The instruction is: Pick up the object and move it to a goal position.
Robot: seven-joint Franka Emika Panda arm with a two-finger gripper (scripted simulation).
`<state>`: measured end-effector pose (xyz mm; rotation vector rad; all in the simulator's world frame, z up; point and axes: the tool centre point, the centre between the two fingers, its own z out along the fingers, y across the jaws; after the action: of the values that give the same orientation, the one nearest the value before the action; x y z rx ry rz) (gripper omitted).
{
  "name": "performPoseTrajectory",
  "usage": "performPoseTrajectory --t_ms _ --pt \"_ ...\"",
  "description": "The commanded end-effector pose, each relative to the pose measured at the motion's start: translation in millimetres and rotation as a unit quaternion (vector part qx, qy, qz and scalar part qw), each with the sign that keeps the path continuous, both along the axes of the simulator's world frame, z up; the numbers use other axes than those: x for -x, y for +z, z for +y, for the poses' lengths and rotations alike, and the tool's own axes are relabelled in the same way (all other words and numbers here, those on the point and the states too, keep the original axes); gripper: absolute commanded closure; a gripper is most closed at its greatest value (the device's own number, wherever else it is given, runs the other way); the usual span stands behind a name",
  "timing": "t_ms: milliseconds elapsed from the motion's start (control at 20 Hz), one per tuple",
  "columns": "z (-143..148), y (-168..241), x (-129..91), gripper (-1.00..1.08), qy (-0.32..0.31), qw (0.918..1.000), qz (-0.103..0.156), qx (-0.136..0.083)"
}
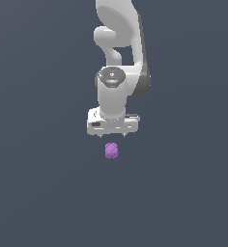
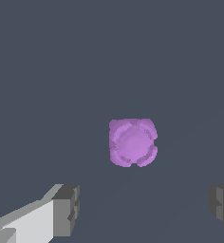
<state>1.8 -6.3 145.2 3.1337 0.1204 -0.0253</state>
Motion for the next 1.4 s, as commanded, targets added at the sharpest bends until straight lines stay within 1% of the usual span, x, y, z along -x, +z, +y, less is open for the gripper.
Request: performPoseTrajectory --t_ms 0,250,500,900,1350 --pt "-1.5 -12.2 -4.2 -0.92 0.003 1.0000 -0.001 0.000" --pt "-4.7 -38.8 -13.0 -0.92 0.010 0.9999 -0.005 -0.002" --pt "-6.3 -53.4 -17.1 -0.92 0.014 0.9999 -0.007 -0.003" --pt "-6.6 -61.2 -16.8 -0.92 0.014 0.9999 -0.007 -0.003" --pt "-6.5 -101.9 -16.4 -0.92 0.015 0.9999 -0.008 -0.003"
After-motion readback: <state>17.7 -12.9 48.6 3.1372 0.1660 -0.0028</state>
